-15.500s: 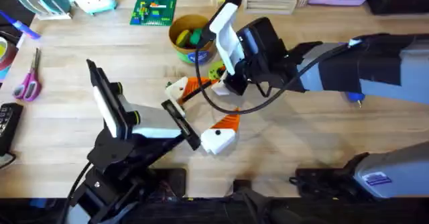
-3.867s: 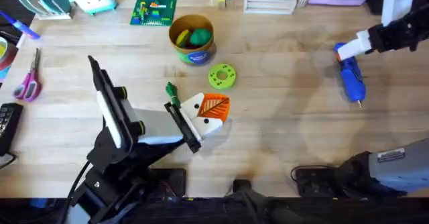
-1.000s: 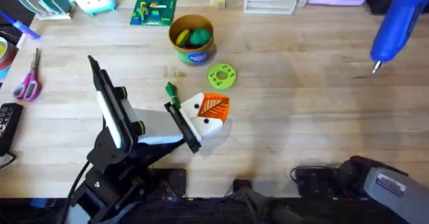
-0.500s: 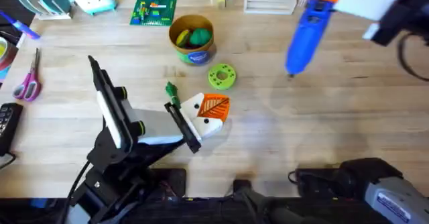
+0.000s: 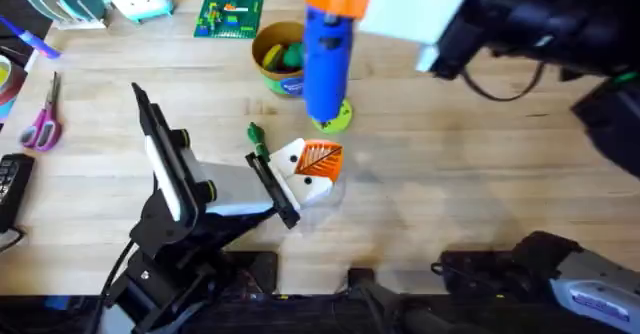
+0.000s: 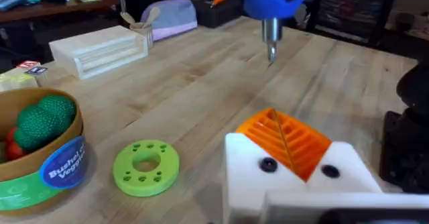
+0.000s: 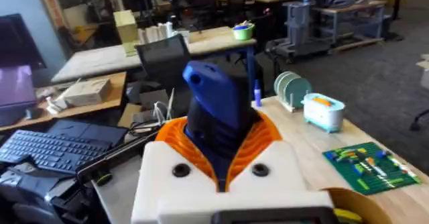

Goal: Pick up the gripper from the table and insert it into the empty holder that is missing its gripper. Then pick up a screw, insert it into the mounting hole, and use the screwdriver to tighten it. Finally, clean up the table by picking up the vegetable and placing it into the bucket.

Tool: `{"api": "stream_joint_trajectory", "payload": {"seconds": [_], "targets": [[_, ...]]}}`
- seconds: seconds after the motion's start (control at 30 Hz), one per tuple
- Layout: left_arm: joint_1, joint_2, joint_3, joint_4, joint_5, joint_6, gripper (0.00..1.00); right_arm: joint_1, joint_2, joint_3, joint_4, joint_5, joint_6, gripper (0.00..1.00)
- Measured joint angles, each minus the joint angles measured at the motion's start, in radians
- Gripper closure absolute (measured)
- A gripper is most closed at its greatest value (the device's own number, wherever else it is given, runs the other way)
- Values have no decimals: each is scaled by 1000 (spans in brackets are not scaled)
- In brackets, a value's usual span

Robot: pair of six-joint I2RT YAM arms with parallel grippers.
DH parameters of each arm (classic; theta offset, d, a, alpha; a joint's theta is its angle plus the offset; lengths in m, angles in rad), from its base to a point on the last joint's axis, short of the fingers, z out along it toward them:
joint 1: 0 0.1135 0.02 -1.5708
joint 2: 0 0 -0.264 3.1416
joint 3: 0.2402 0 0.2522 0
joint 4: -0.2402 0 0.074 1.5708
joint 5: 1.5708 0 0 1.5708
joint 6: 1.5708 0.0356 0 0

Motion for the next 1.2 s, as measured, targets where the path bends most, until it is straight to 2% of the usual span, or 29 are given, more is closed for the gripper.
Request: {"api": "stream_joint_trajectory", "payload": {"seconds": [0.2,0.33,0.67,1.2], "targets": [[0,0,0,0,0,0,992,102,96,-1,83,3,18,974],[0,0,0,0,0,0,992,133,112,-1,109,2,23,974],[0,0,0,0,0,0,992,137,140,-1,116,-50,2,974],[0,0,0,0,0,0,992,137,173,-1,129,-62,-4,974]]}}
